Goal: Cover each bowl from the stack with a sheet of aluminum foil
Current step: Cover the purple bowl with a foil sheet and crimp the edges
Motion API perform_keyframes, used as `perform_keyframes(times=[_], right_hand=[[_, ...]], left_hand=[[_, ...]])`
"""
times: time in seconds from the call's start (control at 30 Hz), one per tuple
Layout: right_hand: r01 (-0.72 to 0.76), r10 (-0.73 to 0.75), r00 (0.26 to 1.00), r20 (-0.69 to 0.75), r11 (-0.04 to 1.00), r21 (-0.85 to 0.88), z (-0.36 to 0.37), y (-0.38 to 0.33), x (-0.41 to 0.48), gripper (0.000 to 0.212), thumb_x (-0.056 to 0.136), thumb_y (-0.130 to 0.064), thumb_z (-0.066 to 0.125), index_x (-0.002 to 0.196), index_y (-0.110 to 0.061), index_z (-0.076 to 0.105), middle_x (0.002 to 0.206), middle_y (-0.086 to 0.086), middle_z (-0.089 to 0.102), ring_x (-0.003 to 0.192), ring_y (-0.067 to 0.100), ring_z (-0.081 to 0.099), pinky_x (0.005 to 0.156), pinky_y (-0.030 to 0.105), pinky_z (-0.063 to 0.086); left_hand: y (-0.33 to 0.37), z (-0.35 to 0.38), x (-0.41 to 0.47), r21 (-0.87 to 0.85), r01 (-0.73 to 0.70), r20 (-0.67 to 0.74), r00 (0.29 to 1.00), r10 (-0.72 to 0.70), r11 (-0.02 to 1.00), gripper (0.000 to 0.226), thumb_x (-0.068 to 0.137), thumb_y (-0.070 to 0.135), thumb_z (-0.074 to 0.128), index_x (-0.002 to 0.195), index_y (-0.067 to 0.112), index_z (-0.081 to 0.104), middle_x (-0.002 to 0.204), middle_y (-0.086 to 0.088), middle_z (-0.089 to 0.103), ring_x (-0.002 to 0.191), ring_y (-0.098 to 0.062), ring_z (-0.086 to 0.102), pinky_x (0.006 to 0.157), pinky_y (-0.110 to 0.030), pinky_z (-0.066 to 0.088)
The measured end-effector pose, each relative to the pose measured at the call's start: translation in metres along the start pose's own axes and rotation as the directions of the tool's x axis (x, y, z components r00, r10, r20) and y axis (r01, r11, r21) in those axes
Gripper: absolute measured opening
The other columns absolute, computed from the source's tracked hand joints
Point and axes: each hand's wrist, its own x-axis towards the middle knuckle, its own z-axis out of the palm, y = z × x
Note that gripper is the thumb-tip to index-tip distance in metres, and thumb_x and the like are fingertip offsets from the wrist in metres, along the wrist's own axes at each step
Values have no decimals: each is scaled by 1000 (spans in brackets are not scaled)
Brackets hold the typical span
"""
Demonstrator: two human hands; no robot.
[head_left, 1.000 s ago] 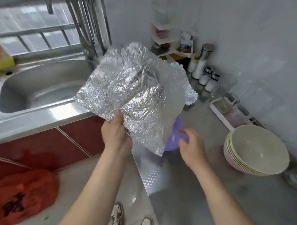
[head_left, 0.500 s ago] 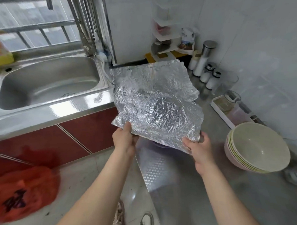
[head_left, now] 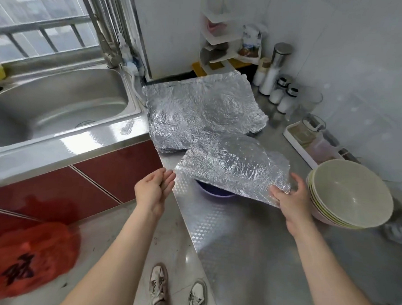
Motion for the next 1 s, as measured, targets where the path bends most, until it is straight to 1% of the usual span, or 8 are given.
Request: perform_keyframes(times=[0.13, 0.23, 0.3, 0.4, 0.5, 0.63, 0.83, 1.0], right_hand=[[14, -12, 999, 50, 999, -50, -1, 3, 3, 70, 83, 0, 69, 138, -30, 38, 102, 8, 62, 77, 17, 67, 55, 19, 49], [7, -3, 998, 66, 999, -47, 0, 10, 4, 68, 82, -1, 71, 134, -34, 41, 91, 7, 62, 75, 17, 66, 57, 24, 48], [18, -12, 994, 105, 998, -59, 2, 15, 2, 68, 82, -2, 71, 135, -33, 41, 83, 9, 60, 74, 19, 66, 56, 25, 47], [4, 1, 989, 151, 999, -33, 9, 17, -3, 70, 82, 0, 71, 136, -33, 41, 89, 8, 65, 77, 18, 68, 56, 24, 48], [7, 3, 980, 197, 999, -51, 12, 20, -4, 75, 82, 2, 71, 139, -34, 38, 108, 6, 64, 82, 14, 66, 63, 21, 52], [-28, 59, 950, 307, 994, -102, 14, 15, 6, 87, 78, -15, 79, 144, -39, 27, 131, -6, 50, 107, 16, 57, 85, 32, 49], [-93, 98, 994, 48, 991, -92, 36, 4, 43, 60, 78, -23, 79, 130, -15, 51, 122, 9, 62, 98, 20, 60, 75, 31, 50], [-22, 19, 1000, -16, 978, -205, 42, 0, 46, 61, 76, -13, 80, 130, -17, 51, 118, 6, 60, 103, 25, 60, 87, 34, 49]], left_hand=[[-1, 2, -4, 394, -349, -68, 911, 406, 850, 24, 92, 12, 59, 115, 16, 63, 104, -3, 67, 86, -9, 61, 81, -28, 53], [1, 8, -23, 590, -783, 423, 507, 751, 197, 27, 84, 9, 66, 109, 18, 69, 107, 6, 64, 102, -13, 57, 92, -28, 42], [-8, 15, -34, 492, -868, 751, 383, 538, -69, 25, 81, 20, 68, 106, 19, 71, 111, 2, 65, 107, -19, 56, 93, -28, 40], [-31, 19, -40, 448, -836, 893, 402, 201, -317, 41, 81, 40, 58, 119, 28, 66, 136, -2, 56, 127, -27, 46, 105, -45, 39], [-41, 14, -32, 479, -813, 877, 456, 148, -332, 47, 81, 37, 65, 127, 29, 60, 148, -4, 45, 137, -29, 37, 113, -50, 31], [-46, 5, -24, 405, -831, 914, 384, 133, -381, 34, 81, 28, 68, 115, 25, 67, 136, -7, 57, 127, -32, 50, 103, -50, 44], [-50, 3, -20, 326, -826, 939, 226, 259, -460, 28, 81, 22, 45, 90, 15, 71, 99, 0, 69, 85, -25, 60, 64, -35, 53], [-55, 7, -17, 307, -753, 948, 188, 257, -582, 23, 75, 20, 45, 85, 19, 66, 89, 2, 64, 82, -23, 59, 72, -34, 44]])
